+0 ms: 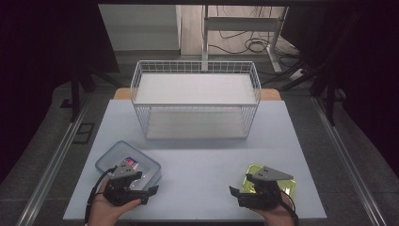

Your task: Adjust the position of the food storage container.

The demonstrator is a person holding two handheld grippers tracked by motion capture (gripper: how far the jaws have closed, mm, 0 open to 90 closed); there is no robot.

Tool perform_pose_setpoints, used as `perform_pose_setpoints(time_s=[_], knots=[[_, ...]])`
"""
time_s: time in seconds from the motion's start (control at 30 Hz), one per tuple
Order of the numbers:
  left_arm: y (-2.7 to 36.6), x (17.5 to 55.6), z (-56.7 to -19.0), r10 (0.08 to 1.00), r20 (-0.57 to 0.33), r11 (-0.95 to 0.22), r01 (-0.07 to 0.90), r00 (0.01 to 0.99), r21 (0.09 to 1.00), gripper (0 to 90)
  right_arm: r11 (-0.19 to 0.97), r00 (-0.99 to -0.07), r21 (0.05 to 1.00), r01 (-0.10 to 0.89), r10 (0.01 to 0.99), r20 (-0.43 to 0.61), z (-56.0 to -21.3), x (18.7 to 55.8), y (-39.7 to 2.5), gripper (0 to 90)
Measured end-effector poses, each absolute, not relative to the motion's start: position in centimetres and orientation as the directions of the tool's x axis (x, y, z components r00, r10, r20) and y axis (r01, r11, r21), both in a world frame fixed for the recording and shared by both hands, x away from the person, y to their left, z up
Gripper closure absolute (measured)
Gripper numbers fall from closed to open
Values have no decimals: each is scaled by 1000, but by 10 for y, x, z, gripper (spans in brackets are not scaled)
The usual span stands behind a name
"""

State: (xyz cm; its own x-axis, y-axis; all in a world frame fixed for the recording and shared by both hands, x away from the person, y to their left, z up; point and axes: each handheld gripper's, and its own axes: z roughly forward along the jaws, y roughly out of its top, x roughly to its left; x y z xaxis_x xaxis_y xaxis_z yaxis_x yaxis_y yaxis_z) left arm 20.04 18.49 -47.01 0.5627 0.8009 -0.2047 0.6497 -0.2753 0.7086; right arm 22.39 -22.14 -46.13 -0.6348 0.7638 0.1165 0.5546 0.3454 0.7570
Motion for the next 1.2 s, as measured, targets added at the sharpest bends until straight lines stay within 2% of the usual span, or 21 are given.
perform_pose_setpoints(time_s=[0.43,0.53,0.57,0.7,1.03,1.2], knots=[[223,199,-443,827,-209,-219,641,522,735,232,323,-621,758,567,772,135,-457,231,-229,233],[230,191,-440,823,-192,-246,640,535,727,281,320,-619,757,569,773,139,-456,232,-231,232],[238,184,-441,824,-177,-269,647,539,714,356,320,-618,756,571,773,140,-456,232,-232,232],[249,173,-445,821,-161,-313,667,548,677,539,318,-617,755,574,773,143,-455,232,-232,232],[270,157,-470,827,-110,-413,728,551,547,670,332,-624,746,577,769,140,-454,230,-227,231],[267,164,-483,814,-100,-456,737,572,499,826,334,-627,746,577,766,142,-453,229,-226,231]])
